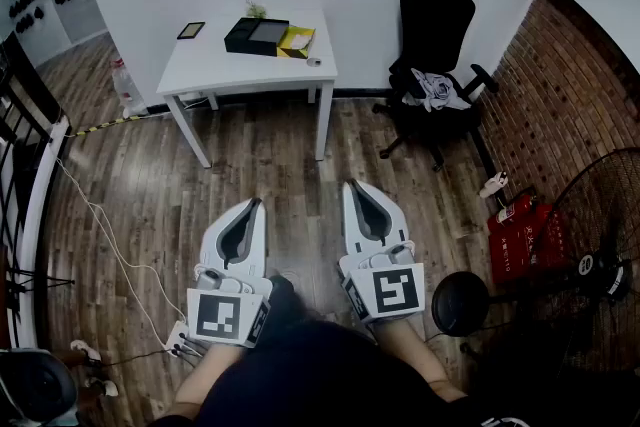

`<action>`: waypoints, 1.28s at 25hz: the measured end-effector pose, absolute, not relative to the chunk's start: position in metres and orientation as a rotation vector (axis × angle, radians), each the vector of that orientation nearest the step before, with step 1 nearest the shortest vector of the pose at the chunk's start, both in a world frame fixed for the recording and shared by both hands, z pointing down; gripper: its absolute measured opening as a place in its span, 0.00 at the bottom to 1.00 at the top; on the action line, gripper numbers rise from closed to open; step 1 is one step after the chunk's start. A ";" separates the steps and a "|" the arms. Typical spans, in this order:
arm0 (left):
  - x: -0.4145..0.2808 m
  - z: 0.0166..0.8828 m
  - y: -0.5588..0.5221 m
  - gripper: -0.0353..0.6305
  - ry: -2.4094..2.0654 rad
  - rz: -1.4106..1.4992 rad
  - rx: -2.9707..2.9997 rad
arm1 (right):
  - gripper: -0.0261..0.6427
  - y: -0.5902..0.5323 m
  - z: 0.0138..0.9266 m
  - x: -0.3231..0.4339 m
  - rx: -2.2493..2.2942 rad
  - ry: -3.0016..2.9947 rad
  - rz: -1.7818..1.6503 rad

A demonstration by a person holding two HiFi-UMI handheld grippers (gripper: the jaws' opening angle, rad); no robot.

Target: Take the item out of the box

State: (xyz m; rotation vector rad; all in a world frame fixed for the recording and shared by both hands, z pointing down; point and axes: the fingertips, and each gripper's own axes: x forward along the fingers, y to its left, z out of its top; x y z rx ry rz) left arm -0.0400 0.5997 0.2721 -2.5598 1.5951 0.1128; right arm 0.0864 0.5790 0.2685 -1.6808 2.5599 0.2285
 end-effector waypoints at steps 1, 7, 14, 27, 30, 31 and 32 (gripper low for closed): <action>-0.039 0.272 0.595 0.07 1.592 0.115 -2.559 | 0.06 0.574 0.269 0.089 -1.684 2.553 0.225; -0.037 0.280 0.558 0.07 1.592 0.126 -2.565 | 0.06 0.538 0.278 0.091 -1.689 2.561 0.189; -0.055 0.285 0.491 0.07 1.609 0.138 -2.567 | 0.06 0.471 0.285 0.070 -1.684 2.612 0.207; -0.105 0.276 0.317 0.07 1.605 0.123 -2.582 | 0.22 0.304 0.288 0.023 -1.728 2.669 0.213; -0.110 0.282 0.286 0.07 1.601 0.092 -2.614 | 0.24 0.273 0.290 0.018 -1.769 2.655 0.190; -0.110 0.286 0.278 0.07 1.589 0.082 -2.635 | 0.25 0.263 0.292 0.018 -1.794 2.647 0.161; -0.110 0.288 0.270 0.07 1.576 0.076 -2.652 | 0.25 0.254 0.293 0.018 -1.818 2.640 0.136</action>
